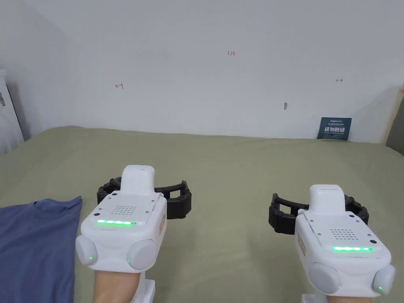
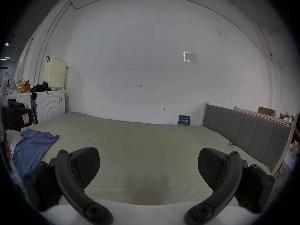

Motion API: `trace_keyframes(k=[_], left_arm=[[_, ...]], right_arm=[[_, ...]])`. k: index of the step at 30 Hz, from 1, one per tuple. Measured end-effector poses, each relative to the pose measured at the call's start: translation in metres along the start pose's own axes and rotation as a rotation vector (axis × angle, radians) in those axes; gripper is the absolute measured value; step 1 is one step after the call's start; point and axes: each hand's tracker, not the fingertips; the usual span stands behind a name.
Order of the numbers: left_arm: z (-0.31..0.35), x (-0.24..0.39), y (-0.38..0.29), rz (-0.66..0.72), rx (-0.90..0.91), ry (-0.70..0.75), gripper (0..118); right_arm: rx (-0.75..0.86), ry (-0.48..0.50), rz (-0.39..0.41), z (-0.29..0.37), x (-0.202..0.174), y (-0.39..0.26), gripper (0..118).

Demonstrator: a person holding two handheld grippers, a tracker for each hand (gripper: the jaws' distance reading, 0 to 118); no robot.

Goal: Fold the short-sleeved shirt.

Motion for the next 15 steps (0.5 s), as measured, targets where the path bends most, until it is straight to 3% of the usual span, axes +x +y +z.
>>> trace_keyframes(k=[15], left_arm=[[0.0017, 0.0026, -0.0019, -0.007, -0.003, -0.001, 118]], right_arm=[[0.0, -0.001, -0.001, 0.0006, -0.0008, -0.0001, 118]])
